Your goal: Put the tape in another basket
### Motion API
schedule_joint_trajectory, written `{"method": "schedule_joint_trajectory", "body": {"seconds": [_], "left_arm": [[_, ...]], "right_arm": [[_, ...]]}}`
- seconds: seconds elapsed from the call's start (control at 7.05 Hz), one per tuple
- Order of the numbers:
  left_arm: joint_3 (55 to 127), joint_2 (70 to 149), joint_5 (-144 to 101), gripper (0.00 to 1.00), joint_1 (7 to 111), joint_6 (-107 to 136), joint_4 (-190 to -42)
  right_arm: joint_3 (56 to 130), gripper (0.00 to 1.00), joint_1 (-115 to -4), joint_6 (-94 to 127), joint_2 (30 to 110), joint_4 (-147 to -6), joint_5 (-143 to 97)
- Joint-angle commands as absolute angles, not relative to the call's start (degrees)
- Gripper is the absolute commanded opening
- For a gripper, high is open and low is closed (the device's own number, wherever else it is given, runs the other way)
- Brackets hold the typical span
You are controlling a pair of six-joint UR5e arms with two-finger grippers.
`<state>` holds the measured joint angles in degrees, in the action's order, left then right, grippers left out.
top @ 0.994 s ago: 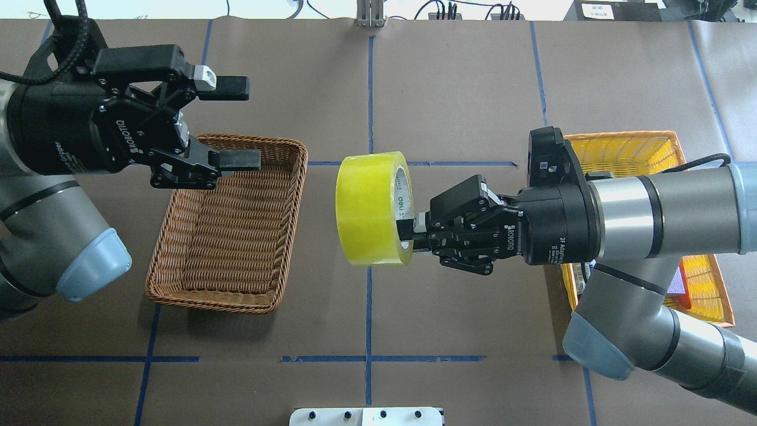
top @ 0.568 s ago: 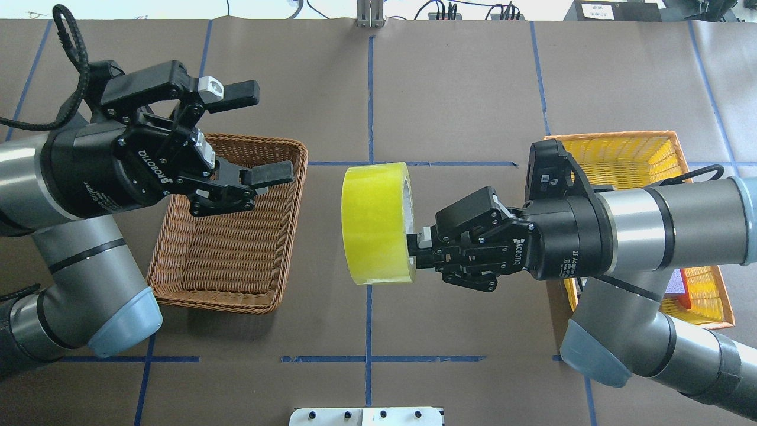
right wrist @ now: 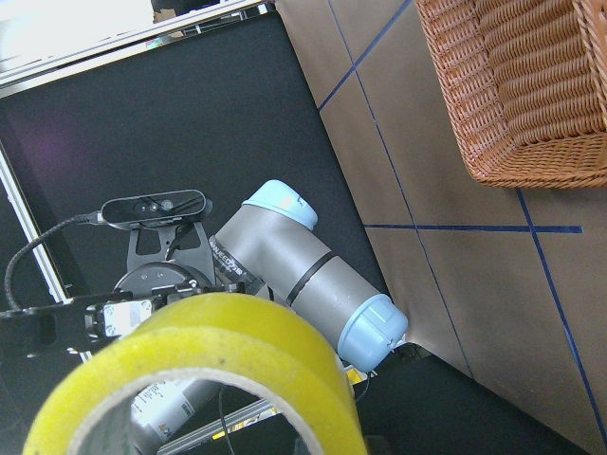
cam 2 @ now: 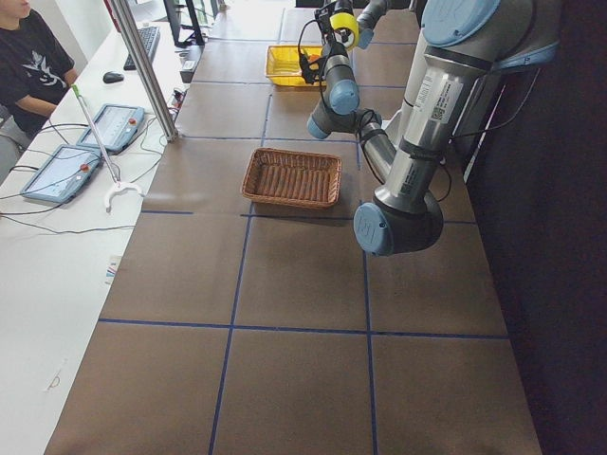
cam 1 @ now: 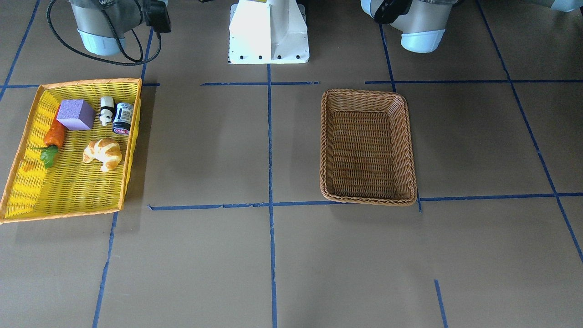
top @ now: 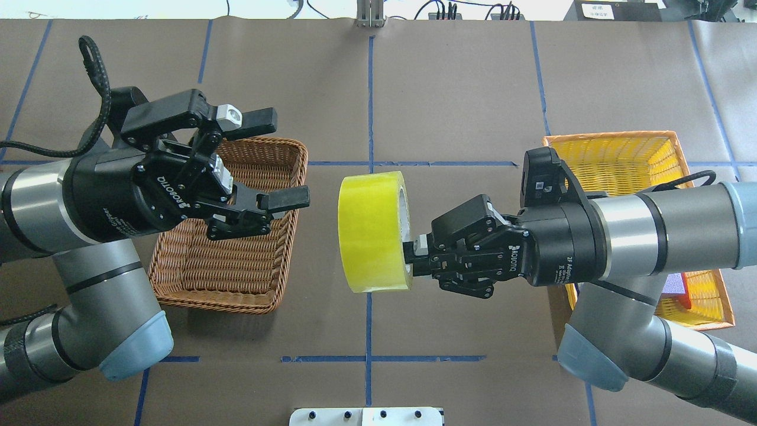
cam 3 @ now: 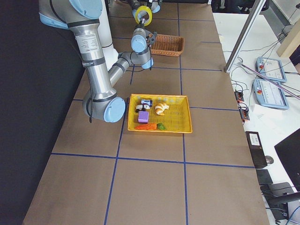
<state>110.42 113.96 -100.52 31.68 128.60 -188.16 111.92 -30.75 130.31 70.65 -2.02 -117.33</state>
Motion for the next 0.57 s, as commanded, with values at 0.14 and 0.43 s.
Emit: {"method": "schedule_joint_trajectory", "body": {"seconds": [0.14,0.43], "left_arm": [[110.91,113.91,-100.46,1.00,25.93,122.70,-188.09],[110.92,114.26,-100.37,1.00,25.32,122.70,-187.91]], "right_arm": [[111.88,0.00,-30.50,130.34,70.58,-2.02,-117.42],[111.80,0.00,-29.80,130.34,70.58,-2.02,-117.42]]}}
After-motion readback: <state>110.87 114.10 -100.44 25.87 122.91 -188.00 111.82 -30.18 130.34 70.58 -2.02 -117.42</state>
